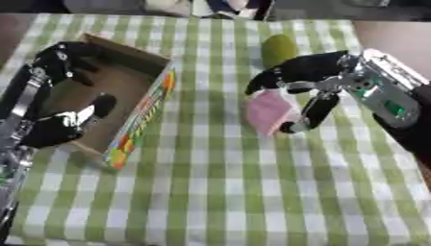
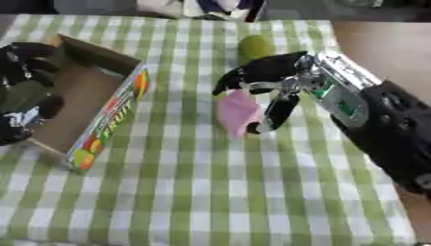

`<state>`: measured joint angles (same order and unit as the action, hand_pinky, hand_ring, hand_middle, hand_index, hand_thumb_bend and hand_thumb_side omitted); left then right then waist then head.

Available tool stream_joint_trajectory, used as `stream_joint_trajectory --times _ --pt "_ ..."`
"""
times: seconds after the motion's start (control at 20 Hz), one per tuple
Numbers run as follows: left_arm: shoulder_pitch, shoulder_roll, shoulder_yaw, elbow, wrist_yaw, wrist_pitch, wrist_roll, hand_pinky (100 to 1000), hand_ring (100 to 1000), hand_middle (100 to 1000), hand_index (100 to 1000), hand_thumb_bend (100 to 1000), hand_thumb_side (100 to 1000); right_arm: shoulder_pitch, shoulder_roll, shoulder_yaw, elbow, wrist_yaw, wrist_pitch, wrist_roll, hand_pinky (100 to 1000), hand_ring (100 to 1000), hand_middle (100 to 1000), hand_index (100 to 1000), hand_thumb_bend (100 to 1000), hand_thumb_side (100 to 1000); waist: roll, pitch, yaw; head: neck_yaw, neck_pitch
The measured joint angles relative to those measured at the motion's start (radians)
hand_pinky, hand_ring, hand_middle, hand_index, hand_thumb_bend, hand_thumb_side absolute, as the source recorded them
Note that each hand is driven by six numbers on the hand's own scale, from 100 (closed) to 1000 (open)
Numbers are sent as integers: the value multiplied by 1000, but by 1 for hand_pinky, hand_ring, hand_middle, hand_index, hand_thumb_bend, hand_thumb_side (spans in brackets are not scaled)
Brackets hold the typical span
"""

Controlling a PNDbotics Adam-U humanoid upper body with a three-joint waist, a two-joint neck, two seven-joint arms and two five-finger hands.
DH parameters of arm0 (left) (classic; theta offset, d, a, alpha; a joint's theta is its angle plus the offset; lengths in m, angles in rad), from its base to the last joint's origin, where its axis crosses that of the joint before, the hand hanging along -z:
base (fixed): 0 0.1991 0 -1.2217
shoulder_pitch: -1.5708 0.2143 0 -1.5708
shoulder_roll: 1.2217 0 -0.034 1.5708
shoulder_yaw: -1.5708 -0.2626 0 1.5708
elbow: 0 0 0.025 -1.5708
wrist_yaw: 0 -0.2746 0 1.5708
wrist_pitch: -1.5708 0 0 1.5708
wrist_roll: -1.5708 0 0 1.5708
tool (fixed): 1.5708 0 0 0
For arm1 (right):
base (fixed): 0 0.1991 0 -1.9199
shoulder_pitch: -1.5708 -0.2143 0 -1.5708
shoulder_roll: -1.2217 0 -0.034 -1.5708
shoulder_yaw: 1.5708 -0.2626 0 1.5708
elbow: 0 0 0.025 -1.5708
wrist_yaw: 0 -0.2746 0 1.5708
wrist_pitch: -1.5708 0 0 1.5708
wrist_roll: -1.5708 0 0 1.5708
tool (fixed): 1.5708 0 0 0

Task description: Pick up objects on the table and place them in the box.

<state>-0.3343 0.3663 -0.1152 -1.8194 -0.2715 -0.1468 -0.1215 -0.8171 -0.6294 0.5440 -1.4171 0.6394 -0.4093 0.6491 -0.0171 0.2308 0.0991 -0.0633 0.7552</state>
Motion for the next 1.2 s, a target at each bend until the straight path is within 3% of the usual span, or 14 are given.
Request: stream_joint_trajectory --times 0.8,1.05,1.2 --pt "0 0 0 0 0 0 -4 589 697 774 817 564 612 -7 30 -14 130 54 -19 -15 848 883 866 946 331 214 9 4 17 -5 0" --pt "-1 -6 -1 0 3 1 -6 589 698 774 817 563 612 -14 45 -17 148 60 -27 -28 826 853 789 897 314 205 9 4 17 -9 0" --pt "-1 -8 -1 0 4 0 -7 588 697 774 817 563 612 -15 47 -19 151 57 -26 -48 790 809 661 792 289 193 9 6 17 -9 0"
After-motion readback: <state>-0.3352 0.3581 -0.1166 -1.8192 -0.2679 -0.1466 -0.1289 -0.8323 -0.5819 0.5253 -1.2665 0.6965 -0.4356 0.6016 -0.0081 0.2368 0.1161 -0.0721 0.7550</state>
